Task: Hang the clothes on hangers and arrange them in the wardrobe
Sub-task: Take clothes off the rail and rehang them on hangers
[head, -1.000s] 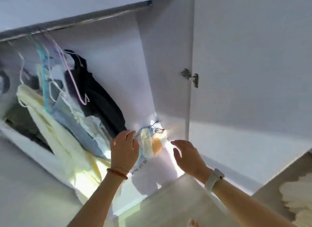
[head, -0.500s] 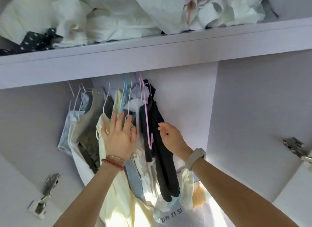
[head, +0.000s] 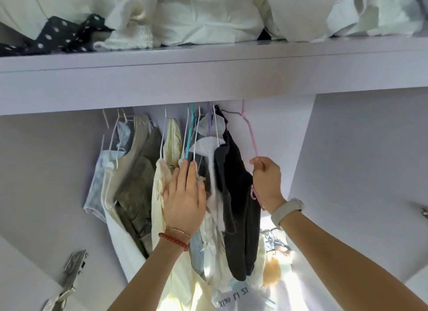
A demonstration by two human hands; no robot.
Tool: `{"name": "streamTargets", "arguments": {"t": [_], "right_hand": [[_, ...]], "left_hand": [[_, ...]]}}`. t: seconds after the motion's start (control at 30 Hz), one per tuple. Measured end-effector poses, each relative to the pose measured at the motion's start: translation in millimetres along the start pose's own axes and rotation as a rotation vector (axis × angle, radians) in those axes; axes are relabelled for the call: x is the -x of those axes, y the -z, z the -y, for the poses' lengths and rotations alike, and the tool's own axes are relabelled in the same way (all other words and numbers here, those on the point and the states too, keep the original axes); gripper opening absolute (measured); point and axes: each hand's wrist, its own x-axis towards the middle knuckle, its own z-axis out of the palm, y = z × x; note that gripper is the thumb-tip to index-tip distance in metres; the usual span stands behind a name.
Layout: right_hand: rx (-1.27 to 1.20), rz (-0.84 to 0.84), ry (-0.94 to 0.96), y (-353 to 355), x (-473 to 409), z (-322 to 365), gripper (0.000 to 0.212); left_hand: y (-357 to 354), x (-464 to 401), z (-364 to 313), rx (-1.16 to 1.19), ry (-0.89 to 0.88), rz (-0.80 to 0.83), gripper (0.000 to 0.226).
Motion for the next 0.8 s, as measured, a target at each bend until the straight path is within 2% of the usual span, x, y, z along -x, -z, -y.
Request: {"name": "streamTargets", "arguments": {"t": [0.2,0.43,0.6,0.73,0.8], "right_hand": [[-0.028,-0.222,-0.054,24.9,-6.8,-4.5,0.025],[0.047,-0.293,-0.052,57.6,-12.6,10.4,0.024],[0.009,-0.369,-0.029,74.7,-5.4,19.8,0.023],[0.003,-0.368,-0.067,101.9,11.4,15.9,0.020],[0.003,-0.363,-0.116,119.0,32.4,3.7,0.025]], "left_hand": [[2.7,-2.1,13.9,0.036,-0.032,0.001,0.057],[0.6,0.8,8.4,0.101,-0.055,0.013,0.057],[1.2,1.1,3.4,0.138,-0.081,0.034,0.053],[4.8,2.0,-5.9,0.089,-0.062,0.096,0.058],[8.9,6.9,-14.3,0.057,-0.024,0.070,0.058]]}}
